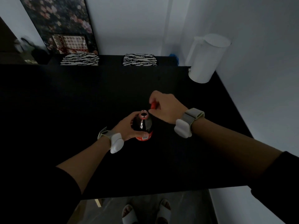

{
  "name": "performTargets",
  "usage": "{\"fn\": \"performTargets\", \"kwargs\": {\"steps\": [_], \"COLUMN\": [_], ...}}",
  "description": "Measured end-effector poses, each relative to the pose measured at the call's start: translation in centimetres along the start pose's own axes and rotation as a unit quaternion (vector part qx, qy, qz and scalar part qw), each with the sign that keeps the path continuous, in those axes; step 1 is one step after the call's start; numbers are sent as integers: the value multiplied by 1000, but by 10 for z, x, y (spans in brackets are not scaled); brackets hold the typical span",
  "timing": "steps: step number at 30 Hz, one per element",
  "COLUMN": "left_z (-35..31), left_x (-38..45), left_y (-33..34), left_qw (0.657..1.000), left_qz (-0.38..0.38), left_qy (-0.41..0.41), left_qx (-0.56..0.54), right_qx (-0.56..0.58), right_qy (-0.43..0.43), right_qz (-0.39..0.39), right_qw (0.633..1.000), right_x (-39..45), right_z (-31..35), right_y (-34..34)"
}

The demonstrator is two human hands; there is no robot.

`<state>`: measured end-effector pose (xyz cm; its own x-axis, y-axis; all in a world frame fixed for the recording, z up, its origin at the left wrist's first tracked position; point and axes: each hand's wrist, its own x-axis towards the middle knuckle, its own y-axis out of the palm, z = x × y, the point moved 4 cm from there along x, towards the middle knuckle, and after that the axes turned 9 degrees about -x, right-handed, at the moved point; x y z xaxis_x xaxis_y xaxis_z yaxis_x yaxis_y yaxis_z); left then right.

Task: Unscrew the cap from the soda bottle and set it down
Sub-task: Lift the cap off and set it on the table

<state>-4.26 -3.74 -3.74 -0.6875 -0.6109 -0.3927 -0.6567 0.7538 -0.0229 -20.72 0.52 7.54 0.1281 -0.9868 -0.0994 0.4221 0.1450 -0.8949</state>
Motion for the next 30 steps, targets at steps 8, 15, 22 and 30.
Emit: {"fn": "performTargets", "kwargs": {"steps": [8, 15, 22, 30], "left_z": [14, 34, 55, 71], "left_x": [-4, 3, 10, 19], "left_y": [-2, -6, -7, -4], "left_qw": [999, 997, 996, 994], "left_qz": [-3, -31, -33, -51], "left_qy": [-18, -18, -27, -38], "left_qx": [27, 69, 82, 92], "right_qx": [32, 41, 18, -19], "right_qy": [127, 175, 145, 111], "right_qz": [66, 135, 157, 192], "right_qw": [989, 974, 977, 975], "right_x": [-6, -12, -13, -13], "right_z": [-74, -104, -122, -133], "right_y": [49, 102, 136, 163]}}
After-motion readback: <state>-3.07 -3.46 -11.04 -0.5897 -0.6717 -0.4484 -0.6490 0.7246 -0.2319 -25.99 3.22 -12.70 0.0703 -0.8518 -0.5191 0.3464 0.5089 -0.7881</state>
